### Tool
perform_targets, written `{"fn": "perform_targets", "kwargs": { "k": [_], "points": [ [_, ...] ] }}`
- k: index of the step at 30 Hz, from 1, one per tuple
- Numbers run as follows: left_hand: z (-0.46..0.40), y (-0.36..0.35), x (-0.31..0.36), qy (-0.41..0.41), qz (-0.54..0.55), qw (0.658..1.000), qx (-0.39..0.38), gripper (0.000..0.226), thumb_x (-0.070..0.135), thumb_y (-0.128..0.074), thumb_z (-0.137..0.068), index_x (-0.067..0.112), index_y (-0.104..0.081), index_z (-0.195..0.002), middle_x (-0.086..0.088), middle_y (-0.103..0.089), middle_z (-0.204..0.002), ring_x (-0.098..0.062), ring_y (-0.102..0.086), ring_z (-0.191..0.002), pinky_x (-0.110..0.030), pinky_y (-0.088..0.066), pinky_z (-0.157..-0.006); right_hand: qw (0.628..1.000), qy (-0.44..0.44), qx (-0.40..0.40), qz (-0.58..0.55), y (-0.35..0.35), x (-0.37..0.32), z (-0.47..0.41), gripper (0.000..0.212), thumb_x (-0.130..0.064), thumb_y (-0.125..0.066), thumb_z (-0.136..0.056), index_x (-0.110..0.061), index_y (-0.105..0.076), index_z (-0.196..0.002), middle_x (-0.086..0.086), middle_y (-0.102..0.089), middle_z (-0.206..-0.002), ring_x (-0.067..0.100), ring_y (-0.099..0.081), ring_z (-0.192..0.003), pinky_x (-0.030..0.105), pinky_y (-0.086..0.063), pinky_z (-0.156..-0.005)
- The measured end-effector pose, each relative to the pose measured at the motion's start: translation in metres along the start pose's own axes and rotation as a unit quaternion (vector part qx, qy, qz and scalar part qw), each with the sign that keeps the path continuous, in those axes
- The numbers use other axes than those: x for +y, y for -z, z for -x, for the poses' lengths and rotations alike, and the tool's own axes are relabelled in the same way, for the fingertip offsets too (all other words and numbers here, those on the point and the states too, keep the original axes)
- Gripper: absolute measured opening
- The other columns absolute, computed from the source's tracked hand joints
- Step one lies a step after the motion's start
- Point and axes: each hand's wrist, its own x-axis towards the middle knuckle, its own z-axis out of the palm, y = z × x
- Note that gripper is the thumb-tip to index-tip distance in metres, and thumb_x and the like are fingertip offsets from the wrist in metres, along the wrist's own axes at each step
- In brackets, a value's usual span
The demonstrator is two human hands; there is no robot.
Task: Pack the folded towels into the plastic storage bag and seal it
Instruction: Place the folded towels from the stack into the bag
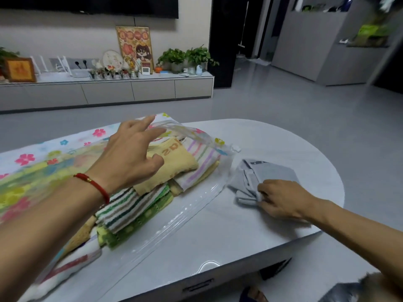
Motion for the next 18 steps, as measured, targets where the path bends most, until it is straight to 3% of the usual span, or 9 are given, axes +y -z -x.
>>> {"fn": "perform_targets", "kwargs": {
  "k": [3,5,7,9,11,14,16,18],
  "points": [
    [0.011,0.003,-0.005,-0.002,-0.016,1.000,-0.004,0.072,0.040,-0.046,-0.070,0.031,-0.049,-0.142,-0.001,-0.033,-0.159,-0.035,-0.033,-0.137,-0.054,-0.034,-0.109,0.985,-0.047,0.018,-0.166,-0.001,-0.005,0.027,0.047,-0.068,-0.034,-0.091,-0.038,-0.064,-0.112,-0.008,-0.060,-0.112,0.014,-0.057,-0.108,0.043,-0.049,-0.097],
    [0.021,0.005,-0.012,0.002,-0.030,0.999,0.013,0.062,0.038,-0.052,-0.076,0.032,-0.054,-0.138,0.000,-0.038,-0.156,-0.035,-0.035,-0.134,-0.056,-0.037,-0.105,0.965,-0.162,0.063,-0.194,-0.008,0.006,0.031,0.045,-0.062,-0.044,-0.096,-0.041,-0.054,-0.134,0.002,-0.050,-0.137,0.026,-0.049,-0.128,0.051,-0.044,-0.107],
    [0.033,0.006,-0.021,0.013,-0.053,0.998,0.026,0.054,0.038,-0.060,-0.081,0.035,-0.056,-0.135,-0.002,-0.041,-0.155,-0.036,-0.036,-0.132,-0.058,-0.039,-0.102,0.945,-0.259,0.027,-0.196,-0.014,0.015,0.031,0.057,-0.051,-0.054,-0.098,-0.037,-0.038,-0.151,0.017,-0.043,-0.148,0.039,-0.047,-0.132,0.051,-0.043,-0.110],
    [0.047,0.007,-0.029,0.027,-0.083,0.996,0.024,0.050,0.045,-0.057,-0.082,0.039,-0.058,-0.131,-0.002,-0.042,-0.154,-0.037,-0.036,-0.133,-0.059,-0.039,-0.101,0.931,-0.261,-0.004,-0.253,-0.016,0.020,0.028,0.069,-0.041,-0.065,-0.096,-0.033,-0.033,-0.157,0.019,-0.047,-0.152,0.040,-0.051,-0.131,0.044,-0.043,-0.110],
    [0.061,0.009,-0.038,0.044,-0.108,0.993,0.019,0.049,0.052,-0.051,-0.082,0.041,-0.060,-0.128,-0.002,-0.042,-0.154,-0.038,-0.036,-0.133,-0.060,-0.038,-0.101,0.880,-0.255,0.013,-0.401,-0.010,0.024,0.024,0.077,-0.021,-0.080,-0.088,-0.031,-0.042,-0.154,0.012,-0.051,-0.151,0.035,-0.053,-0.130,0.040,-0.044,-0.110],
    [0.079,0.015,-0.050,0.093,-0.141,0.986,-0.010,0.045,0.056,-0.051,-0.083,0.044,-0.061,-0.125,0.002,-0.040,-0.155,-0.037,-0.035,-0.133,-0.061,-0.038,-0.101,0.737,-0.255,-0.067,-0.622,0.008,0.023,0.026,0.071,-0.001,-0.080,-0.084,-0.035,-0.058,-0.142,0.010,-0.063,-0.134,0.033,-0.070,-0.106,0.039,-0.060,-0.085],
    [0.089,0.020,-0.057,0.134,-0.145,0.979,-0.050,0.048,0.057,-0.052,-0.082,0.046,-0.058,-0.128,0.008,-0.037,-0.156,-0.035,-0.035,-0.134,-0.059,-0.039,-0.100,0.722,-0.218,-0.087,-0.650,0.023,0.018,0.033,0.055,-0.002,-0.074,-0.087,-0.034,-0.069,-0.132,0.011,-0.071,-0.127,0.029,-0.076,-0.092,0.036,-0.064,-0.073],
    [0.097,0.028,-0.063,0.152,-0.123,0.978,-0.071,0.054,0.051,-0.055,-0.082,0.043,-0.053,-0.135,0.011,-0.040,-0.155,-0.034,-0.037,-0.134,-0.061,-0.041,-0.099,0.747,-0.165,-0.056,-0.641,0.038,0.009,0.043,0.044,-0.008,-0.073,-0.088,-0.036,-0.076,-0.121,0.009,-0.073,-0.127,0.026,-0.074,-0.093,0.032,-0.062,-0.069]
  ]
}}
